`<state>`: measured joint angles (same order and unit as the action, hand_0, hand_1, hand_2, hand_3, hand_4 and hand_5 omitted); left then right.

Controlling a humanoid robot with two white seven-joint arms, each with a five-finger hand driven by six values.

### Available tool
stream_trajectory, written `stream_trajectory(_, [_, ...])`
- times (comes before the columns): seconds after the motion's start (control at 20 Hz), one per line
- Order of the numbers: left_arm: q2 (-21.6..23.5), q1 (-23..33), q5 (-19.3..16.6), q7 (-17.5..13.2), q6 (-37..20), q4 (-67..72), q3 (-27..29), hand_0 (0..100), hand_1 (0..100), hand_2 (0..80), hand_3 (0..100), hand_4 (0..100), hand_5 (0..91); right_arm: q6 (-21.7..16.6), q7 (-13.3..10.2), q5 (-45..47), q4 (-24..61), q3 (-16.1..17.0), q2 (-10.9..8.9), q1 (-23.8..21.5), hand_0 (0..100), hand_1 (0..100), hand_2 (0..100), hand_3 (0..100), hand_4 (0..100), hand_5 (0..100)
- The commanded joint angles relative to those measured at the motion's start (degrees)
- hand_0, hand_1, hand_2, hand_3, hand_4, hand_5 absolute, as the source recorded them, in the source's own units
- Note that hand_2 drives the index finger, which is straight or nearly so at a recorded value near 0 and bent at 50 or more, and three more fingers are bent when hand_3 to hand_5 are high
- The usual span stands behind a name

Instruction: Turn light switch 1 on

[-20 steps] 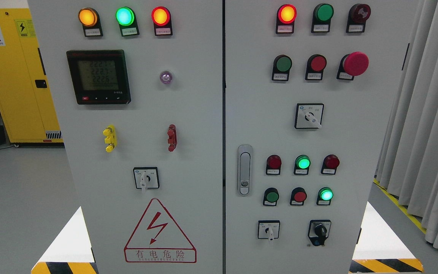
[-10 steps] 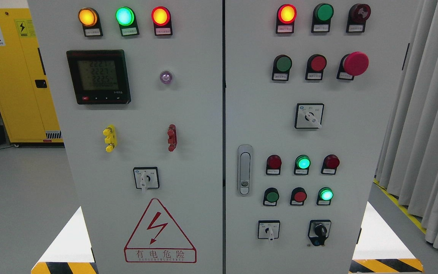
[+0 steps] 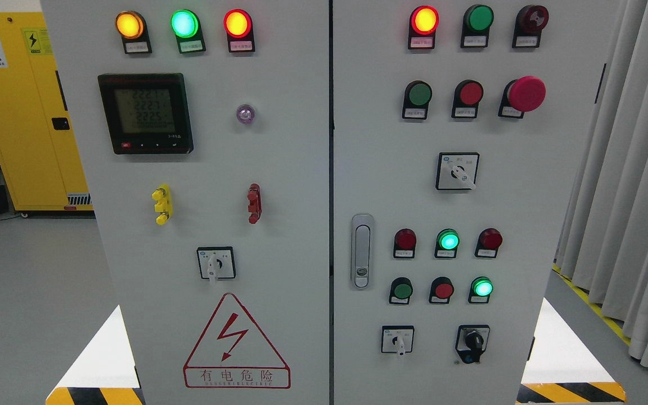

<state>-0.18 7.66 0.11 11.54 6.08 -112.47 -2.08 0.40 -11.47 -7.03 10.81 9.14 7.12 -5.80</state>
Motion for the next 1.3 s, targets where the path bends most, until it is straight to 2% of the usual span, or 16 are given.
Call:
stream_trajectory(0.0, [-2.28,-4.93,-1.78,1.9,2.44,-4.33,-2.04,8,69,56.5,88,87,84.8,0.04,0.04,0.0,0.0,0.0,0.0,0.0,0,50,4,0,0,0])
stream_trajectory(0.1, [-3.16,-6.42,-2.56,3.39,4.28,-4.33,-2.75,10,70,56.5,88,87,84.9,0.04,-0.04,0.0,0.0,0.0,0.0,0.0,0,50,4,0,0,0])
stream_trajectory(0.35, [-5.71,-9.5,-5.9,3.92,8.5,-4.42,-2.75,14,71,56.5,88,87,85.0,0.04,0.05,0.0,0.0,0.0,0.0,0.0,0,50,4,0,0,0])
stream_trajectory(0.45, [-5.71,-10.64,-6.96,5.41,10.17,-4.42,-2.75,15,71,56.8,88,87,85.0,0.04,0.05,0.0,0.0,0.0,0.0,0.0,0,50,4,0,0,0])
stream_trajectory(0.8, [-6.24,-13.36,-7.14,7.61,13.95,-4.6,-2.75,16,74,57.5,89,88,85.4,0.04,0.05,0.0,0.0,0.0,0.0,0.0,0,50,4,0,0,0])
stream_trajectory(1.25, [-6.76,-17.58,-7.76,7.7,20.28,-4.25,-3.01,15,74,58.1,89,88,85.5,0.04,0.05,0.0,0.0,0.0,0.0,0.0,0,50,4,0,0,0])
